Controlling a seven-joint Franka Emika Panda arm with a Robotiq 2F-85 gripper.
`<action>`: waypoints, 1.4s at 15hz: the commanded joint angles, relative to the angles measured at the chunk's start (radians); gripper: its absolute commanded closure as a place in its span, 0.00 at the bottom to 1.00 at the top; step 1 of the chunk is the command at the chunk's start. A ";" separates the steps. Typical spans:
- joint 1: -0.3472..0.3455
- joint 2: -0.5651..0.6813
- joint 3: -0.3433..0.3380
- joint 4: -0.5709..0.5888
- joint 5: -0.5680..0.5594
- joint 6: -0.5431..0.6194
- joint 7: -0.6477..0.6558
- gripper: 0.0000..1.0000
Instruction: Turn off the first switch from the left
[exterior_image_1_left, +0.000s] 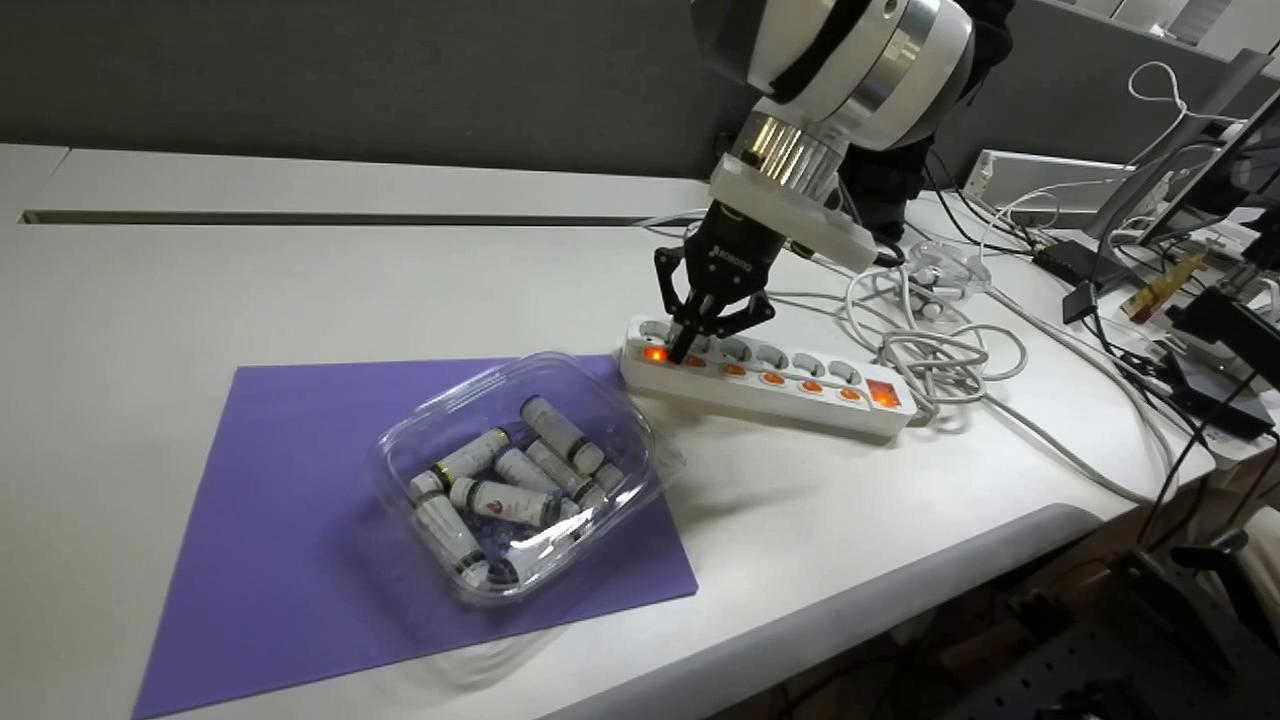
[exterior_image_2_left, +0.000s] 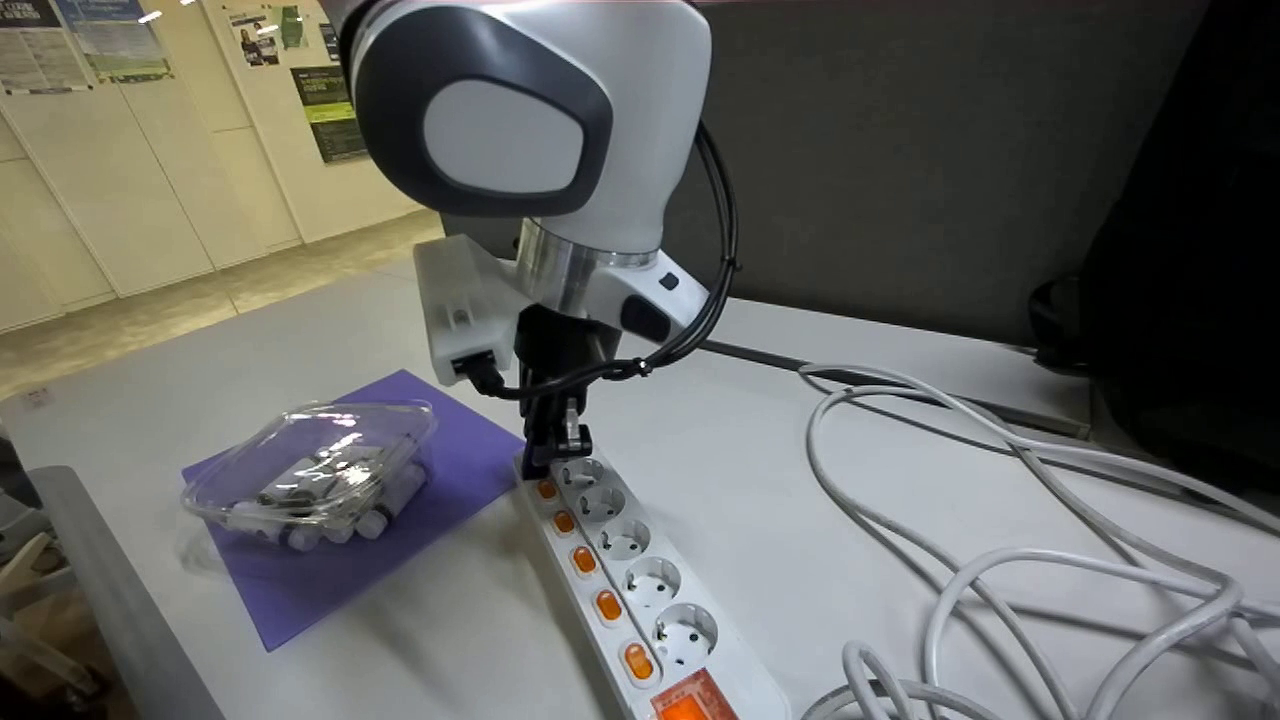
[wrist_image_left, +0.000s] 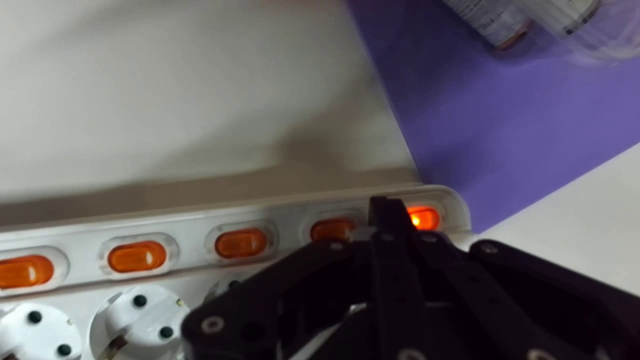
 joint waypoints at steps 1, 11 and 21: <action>-0.001 0.019 0.007 0.008 -0.008 0.017 0.007 1.00; 0.053 -0.062 0.023 -0.036 -0.083 0.093 0.004 1.00; 0.051 -0.038 0.041 -0.009 -0.077 0.095 -0.012 1.00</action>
